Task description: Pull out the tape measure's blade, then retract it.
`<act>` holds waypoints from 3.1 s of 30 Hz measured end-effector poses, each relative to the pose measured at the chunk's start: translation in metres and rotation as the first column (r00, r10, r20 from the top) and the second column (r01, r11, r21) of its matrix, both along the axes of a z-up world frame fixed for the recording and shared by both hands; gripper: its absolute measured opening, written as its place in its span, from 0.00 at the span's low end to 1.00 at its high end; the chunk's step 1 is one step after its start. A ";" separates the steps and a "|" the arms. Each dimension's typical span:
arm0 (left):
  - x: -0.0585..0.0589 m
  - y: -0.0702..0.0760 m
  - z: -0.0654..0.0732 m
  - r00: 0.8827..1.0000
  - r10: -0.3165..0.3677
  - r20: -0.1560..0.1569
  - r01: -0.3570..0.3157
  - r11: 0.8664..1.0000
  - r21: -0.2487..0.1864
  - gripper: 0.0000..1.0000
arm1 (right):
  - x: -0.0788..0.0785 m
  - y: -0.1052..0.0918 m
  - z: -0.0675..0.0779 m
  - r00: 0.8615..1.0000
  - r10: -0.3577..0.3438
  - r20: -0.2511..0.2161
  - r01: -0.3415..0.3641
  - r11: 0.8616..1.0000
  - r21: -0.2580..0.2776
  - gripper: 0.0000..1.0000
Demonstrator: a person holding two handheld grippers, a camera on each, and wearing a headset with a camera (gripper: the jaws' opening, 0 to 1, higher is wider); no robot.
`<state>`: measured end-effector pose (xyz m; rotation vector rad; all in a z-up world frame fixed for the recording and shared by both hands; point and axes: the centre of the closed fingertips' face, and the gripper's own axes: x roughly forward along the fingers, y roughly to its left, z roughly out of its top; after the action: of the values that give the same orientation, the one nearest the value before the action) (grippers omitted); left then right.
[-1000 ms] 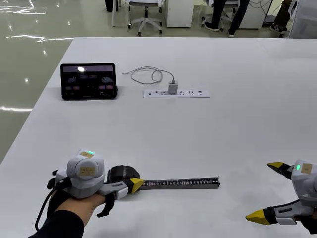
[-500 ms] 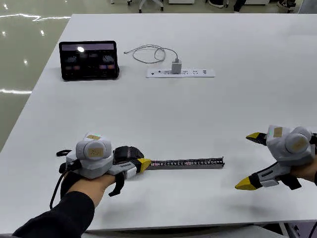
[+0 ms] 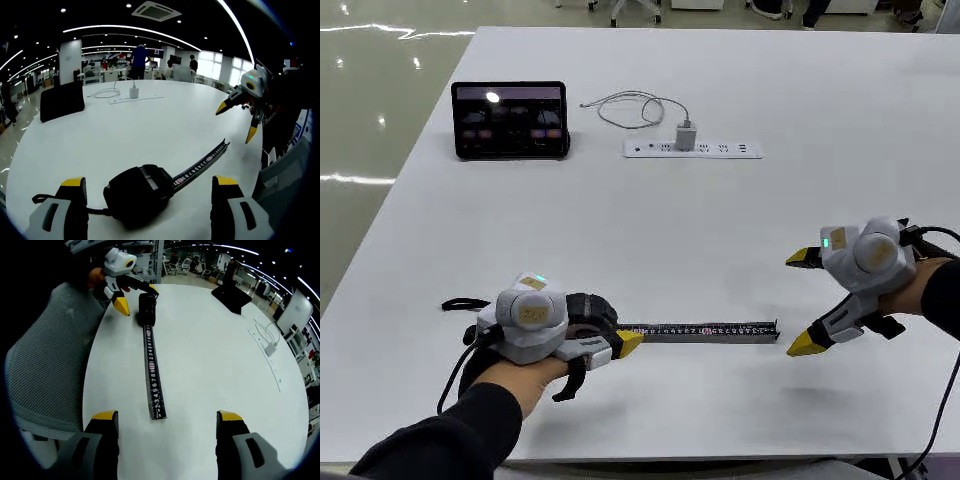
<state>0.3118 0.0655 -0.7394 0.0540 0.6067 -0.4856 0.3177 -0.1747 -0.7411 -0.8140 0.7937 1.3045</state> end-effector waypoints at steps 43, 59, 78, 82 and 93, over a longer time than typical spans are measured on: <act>0.004 0.019 -0.002 0.987 0.151 -0.052 -0.151 0.988 -0.007 0.87 | -0.006 -0.005 -0.056 0.996 0.052 -0.069 -0.062 0.987 -0.151 0.12; 0.015 0.014 -0.004 0.953 0.302 0.007 -0.301 0.953 -0.024 0.61 | -0.006 -0.005 -0.057 0.995 -0.009 -0.101 -0.017 0.967 -0.255 0.11; 0.015 0.017 -0.014 0.961 0.276 0.020 -0.277 0.959 0.056 0.58 | -0.006 -0.005 -0.057 0.995 -0.021 -0.101 -0.004 0.969 -0.248 0.11; 0.015 0.017 -0.013 0.964 0.267 0.023 -0.267 0.961 0.069 0.58 | -0.006 -0.005 -0.057 0.995 -0.017 -0.099 -0.008 0.968 -0.249 0.11; 0.014 0.016 -0.014 0.964 0.264 0.018 -0.265 0.962 0.070 0.58 | -0.007 -0.003 -0.057 0.996 -0.011 -0.084 -0.009 0.972 -0.235 0.11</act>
<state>0.3261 0.0815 -0.7534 0.0423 0.6129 -0.2037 0.3112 -0.1775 -0.7982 -0.9504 1.0305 1.2654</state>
